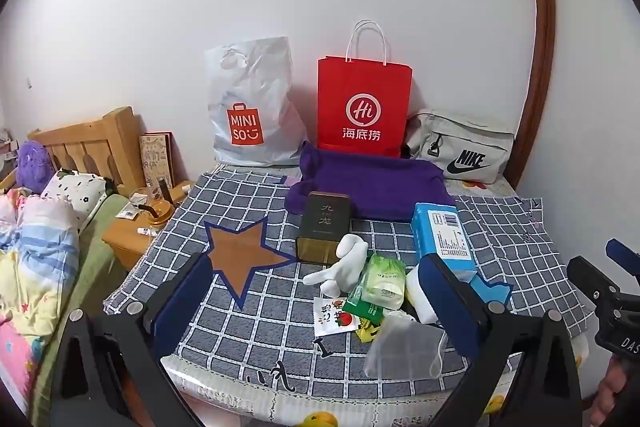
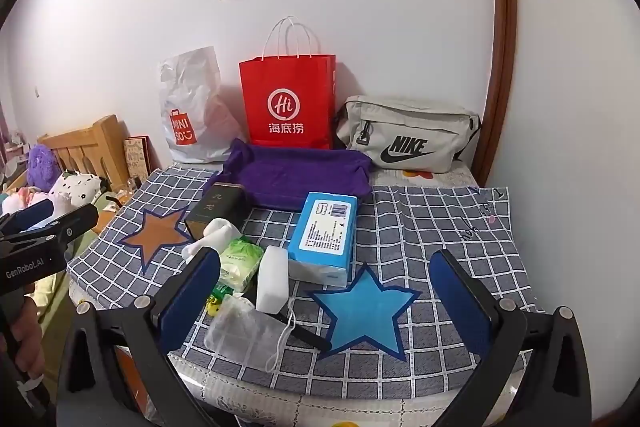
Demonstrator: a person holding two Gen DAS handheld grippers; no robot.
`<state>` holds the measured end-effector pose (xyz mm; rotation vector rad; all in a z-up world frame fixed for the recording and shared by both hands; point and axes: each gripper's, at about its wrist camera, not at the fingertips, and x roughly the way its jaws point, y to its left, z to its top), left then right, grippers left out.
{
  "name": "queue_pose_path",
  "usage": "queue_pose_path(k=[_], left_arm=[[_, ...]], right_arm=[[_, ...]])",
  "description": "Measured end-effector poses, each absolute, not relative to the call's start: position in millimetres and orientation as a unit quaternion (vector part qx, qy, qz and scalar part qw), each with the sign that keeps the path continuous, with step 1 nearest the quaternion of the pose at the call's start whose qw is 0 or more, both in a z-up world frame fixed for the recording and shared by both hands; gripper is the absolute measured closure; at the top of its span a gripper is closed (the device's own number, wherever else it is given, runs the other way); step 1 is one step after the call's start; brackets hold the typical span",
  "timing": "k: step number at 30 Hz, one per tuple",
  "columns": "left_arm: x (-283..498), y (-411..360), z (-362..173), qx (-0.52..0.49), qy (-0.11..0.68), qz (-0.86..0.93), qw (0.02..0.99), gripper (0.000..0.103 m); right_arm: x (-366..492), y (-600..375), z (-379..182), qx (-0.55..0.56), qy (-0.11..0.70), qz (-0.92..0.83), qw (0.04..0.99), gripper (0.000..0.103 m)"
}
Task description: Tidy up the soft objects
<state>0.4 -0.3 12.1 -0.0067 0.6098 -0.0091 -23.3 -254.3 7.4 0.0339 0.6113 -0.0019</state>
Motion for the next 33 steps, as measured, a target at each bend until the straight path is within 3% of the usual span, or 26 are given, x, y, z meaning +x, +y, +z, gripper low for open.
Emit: queue_pose_path(k=[33], left_arm=[[-1.8,4.2,16.5,-0.004,0.295,-0.009,0.956,0.000]], right_arm=[[-25.8,-257.8,11.8,0.023,0.295,-0.001,0.955,0.000]])
